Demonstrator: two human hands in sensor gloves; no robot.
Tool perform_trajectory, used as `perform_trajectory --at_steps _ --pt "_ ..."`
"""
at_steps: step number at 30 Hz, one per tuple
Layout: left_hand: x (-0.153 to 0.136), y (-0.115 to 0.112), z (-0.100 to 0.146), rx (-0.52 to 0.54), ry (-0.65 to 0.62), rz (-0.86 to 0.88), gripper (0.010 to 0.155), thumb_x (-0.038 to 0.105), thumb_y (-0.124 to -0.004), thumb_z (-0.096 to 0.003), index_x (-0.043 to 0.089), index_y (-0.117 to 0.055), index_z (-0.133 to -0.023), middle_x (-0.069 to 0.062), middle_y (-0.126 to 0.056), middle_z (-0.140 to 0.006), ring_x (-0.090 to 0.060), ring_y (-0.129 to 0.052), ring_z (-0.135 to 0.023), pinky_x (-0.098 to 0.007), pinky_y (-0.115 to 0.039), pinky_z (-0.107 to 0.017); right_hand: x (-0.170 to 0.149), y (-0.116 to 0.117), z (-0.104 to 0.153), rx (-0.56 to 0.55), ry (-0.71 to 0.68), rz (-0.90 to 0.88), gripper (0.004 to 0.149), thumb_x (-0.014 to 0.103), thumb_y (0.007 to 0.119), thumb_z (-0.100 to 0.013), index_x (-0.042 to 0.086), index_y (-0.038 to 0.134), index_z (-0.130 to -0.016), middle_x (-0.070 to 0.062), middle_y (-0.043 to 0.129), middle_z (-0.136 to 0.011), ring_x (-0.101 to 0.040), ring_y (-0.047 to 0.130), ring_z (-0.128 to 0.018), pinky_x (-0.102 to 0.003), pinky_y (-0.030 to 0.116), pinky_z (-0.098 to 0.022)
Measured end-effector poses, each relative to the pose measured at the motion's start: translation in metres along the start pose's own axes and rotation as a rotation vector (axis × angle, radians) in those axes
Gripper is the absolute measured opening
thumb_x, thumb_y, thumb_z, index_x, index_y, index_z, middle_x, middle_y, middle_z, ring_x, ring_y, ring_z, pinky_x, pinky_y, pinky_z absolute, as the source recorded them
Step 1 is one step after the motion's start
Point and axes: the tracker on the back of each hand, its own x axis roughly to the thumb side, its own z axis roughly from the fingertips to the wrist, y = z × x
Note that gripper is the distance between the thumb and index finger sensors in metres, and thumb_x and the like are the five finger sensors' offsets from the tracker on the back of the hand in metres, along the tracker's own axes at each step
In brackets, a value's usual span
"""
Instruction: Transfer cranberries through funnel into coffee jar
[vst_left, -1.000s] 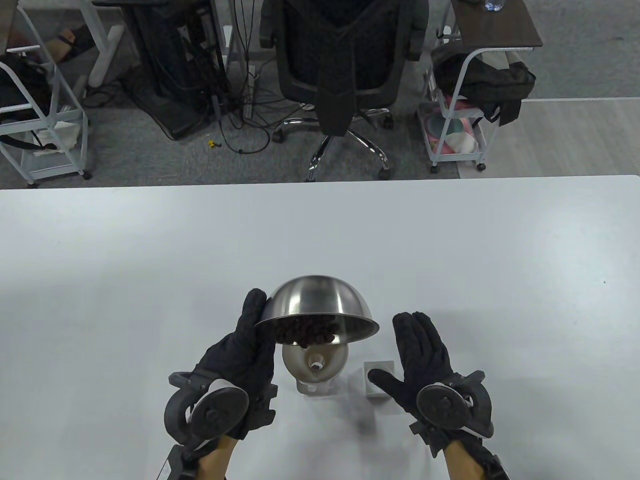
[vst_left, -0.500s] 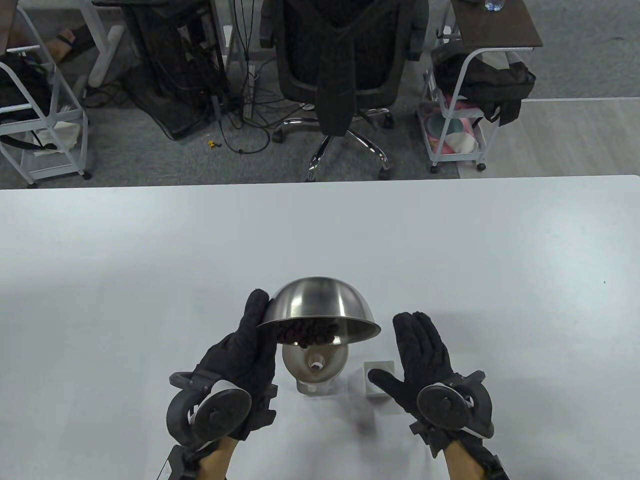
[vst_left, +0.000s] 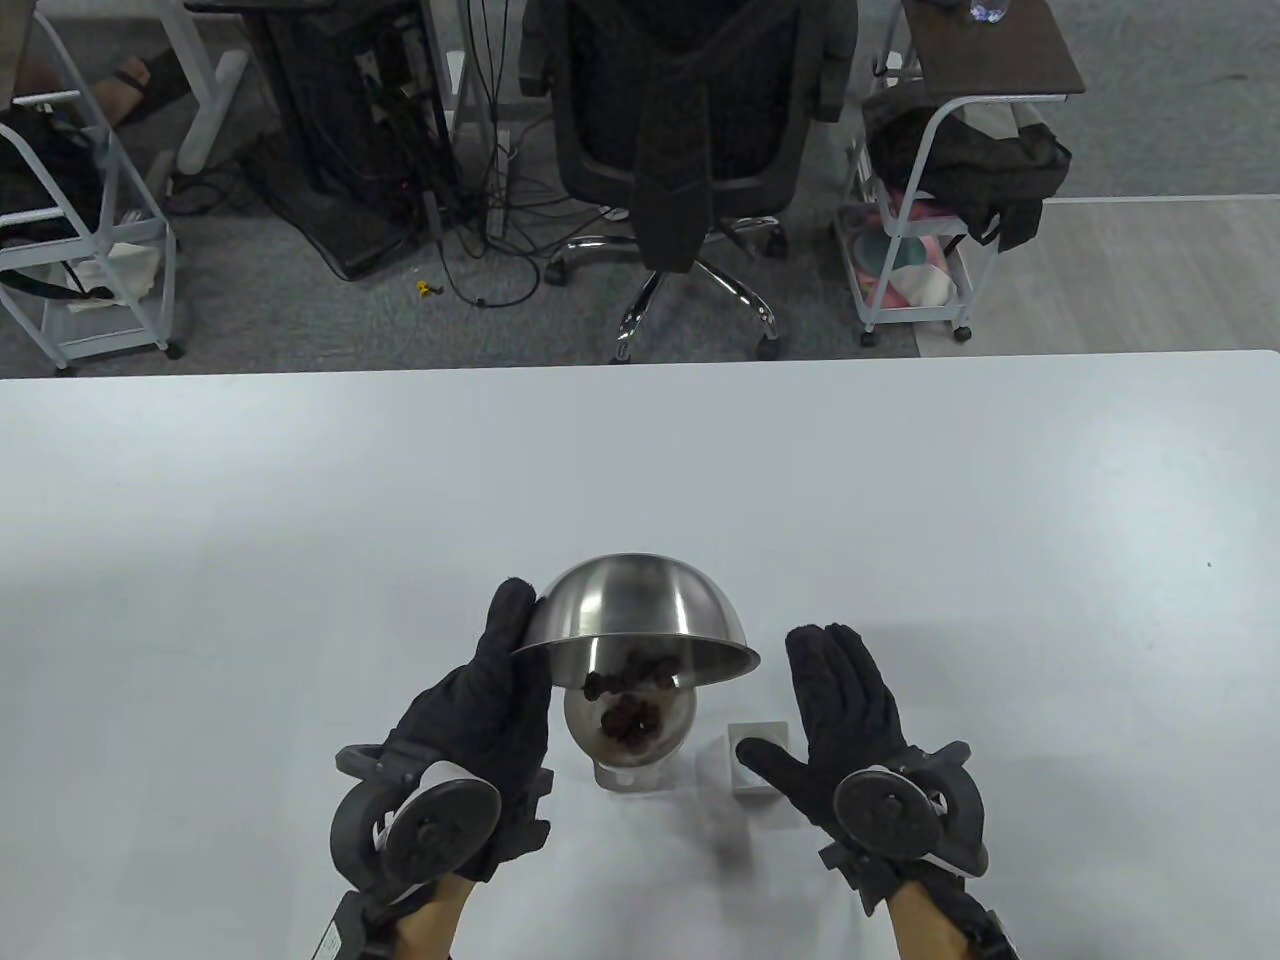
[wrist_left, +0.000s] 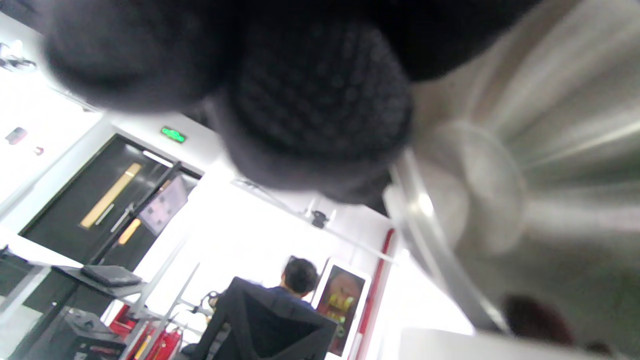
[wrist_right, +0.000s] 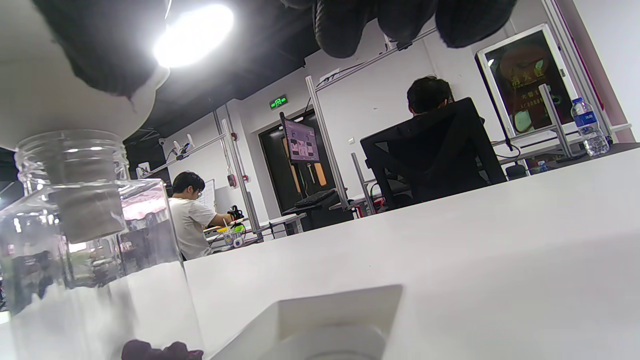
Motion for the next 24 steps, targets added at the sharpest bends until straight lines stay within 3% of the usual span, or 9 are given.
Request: perform_trajectory --at_steps 24 --pt "0.0062 0.0071 0.0028 0.038 -0.062 -0.071 0.037 0.031 -0.072 -0.0687 0.035 -0.059 -0.103 0.005 -0.106 -0.058 -0.008 -0.107 -0.018 -0.032 -0.093 -0.018 0.0001 0.0005 0.0004 0.002 0.000 0.001 0.100 0.064 0.074 -0.053 0.012 0.021 -0.119 -0.022 0.043 -0.121 -0.058 0.043 -0.111 -0.068 0.053 -0.073"
